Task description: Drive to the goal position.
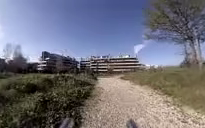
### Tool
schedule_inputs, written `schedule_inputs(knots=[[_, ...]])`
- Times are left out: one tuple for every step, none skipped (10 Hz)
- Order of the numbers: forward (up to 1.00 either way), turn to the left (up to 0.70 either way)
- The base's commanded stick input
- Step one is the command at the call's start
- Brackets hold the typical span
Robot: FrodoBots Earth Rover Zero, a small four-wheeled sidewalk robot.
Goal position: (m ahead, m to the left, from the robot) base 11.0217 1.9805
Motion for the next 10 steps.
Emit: schedule_inputs(knots=[[0.5, 0.0], [0.5, 0.0], [0.5, 0.0], [0.5, 0.0], [0.5, 0.0], [0.5, 0.0], [0.5, 0.0], [0.5, 0.0], [0.5, 0.0], [0.5, 0.0]])
